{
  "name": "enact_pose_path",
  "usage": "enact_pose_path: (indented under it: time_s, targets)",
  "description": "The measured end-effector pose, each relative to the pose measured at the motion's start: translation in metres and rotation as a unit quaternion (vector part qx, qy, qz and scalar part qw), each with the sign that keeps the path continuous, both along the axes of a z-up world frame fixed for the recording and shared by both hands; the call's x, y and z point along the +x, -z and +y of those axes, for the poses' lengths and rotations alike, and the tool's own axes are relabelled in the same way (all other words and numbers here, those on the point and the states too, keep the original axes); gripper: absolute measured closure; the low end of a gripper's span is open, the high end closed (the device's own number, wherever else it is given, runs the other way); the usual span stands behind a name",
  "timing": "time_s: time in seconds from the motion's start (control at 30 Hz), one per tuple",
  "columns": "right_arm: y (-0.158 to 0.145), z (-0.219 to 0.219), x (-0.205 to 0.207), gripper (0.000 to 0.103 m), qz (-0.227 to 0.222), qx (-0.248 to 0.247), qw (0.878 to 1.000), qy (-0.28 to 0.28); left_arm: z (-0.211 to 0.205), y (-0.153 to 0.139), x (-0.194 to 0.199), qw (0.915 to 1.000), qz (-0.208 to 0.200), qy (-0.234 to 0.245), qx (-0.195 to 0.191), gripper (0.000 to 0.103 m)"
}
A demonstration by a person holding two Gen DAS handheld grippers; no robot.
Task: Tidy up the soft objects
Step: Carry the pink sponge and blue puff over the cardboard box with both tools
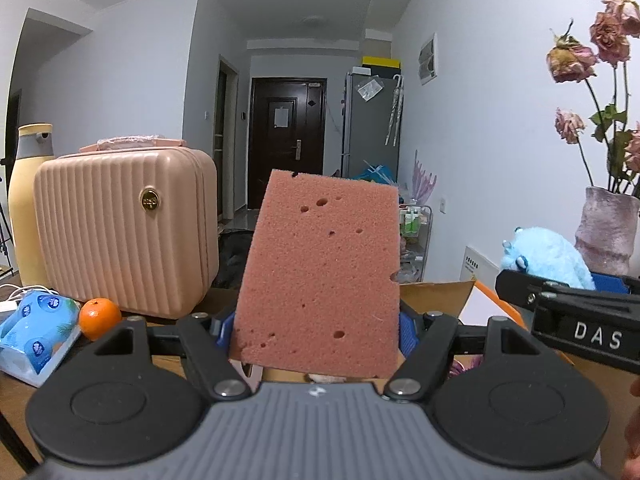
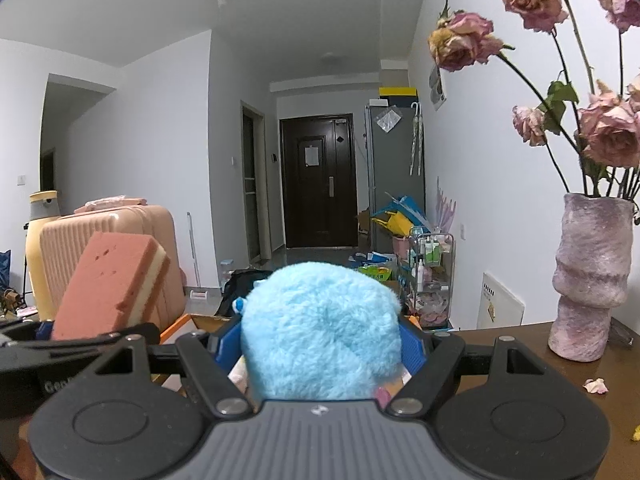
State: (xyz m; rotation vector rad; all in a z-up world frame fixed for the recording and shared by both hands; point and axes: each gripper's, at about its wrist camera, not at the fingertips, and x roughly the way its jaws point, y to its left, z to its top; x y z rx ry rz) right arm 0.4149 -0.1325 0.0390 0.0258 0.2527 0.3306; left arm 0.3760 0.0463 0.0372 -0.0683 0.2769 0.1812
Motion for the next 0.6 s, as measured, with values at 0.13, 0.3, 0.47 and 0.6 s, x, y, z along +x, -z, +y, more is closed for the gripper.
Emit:
enact_pose_path:
  time_s: [0.13,0.3,0.47,0.6]
  targets:
    - [-0.002,0.005,0.016,0.028,0.013,-0.005,1.0,0.0,0.002,0.001,0.013,1.0,0.006,-0.002,-0.007,0.03]
    - [-0.001,0.009,0.034,0.028,0.035,-0.008,0.999,0.004,0.004,0.002,0.029,0.9999,0.014,-0.002,-0.01,0.03]
    - [0.001,0.013,0.053,0.028,0.053,-0.014,0.998,0.009,0.008,0.008,0.047,0.9994,0.031,-0.004,-0.013,0.03]
    - [0.005,0.016,0.062,0.028,0.062,-0.025,0.998,0.011,0.014,0.011,0.055,0.9991,0.04,-0.003,-0.014,0.03]
